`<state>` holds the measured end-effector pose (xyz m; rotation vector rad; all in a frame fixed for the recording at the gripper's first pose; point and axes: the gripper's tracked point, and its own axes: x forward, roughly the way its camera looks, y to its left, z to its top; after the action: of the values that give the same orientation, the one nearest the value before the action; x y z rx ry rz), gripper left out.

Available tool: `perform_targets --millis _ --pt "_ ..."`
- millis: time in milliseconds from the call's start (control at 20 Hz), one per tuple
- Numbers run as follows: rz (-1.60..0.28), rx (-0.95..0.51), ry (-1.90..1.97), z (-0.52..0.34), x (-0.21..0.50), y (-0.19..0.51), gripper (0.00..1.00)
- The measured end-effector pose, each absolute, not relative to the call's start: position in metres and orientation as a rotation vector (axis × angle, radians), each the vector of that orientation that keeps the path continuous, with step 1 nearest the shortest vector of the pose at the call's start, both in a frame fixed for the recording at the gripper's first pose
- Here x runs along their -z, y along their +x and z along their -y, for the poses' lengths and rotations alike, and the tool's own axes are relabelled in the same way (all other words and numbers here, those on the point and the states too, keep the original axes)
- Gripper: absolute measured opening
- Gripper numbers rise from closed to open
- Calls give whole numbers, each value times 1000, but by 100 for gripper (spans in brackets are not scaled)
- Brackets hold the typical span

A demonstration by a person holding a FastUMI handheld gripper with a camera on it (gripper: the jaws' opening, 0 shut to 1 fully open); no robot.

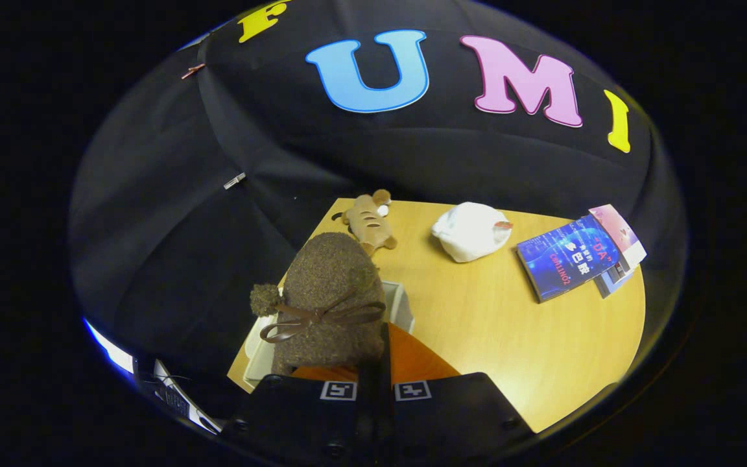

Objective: Open the storage box then place both shoes into the box .Put the left shoe in first, then the right shoe, with the right side of both shoes facing outward in a uniform manner.

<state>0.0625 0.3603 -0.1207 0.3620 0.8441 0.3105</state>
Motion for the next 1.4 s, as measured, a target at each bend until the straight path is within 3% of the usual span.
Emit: perform_targets --millis 350,850,950,1050,1200,1350,1400 --pt "-1000 -163 306 -404 175 67 7" --pt "-1054 -157 187 -422 211 53 17" --pt "-1053 -177 169 -424 212 46 28" --pt "-1013 -188 167 -425 207 50 53" --pt "-988 -196 179 -422 198 51 78" --pt "-970 -200 174 -415 195 50 83" --pt "-960 -208 174 -414 193 49 89"
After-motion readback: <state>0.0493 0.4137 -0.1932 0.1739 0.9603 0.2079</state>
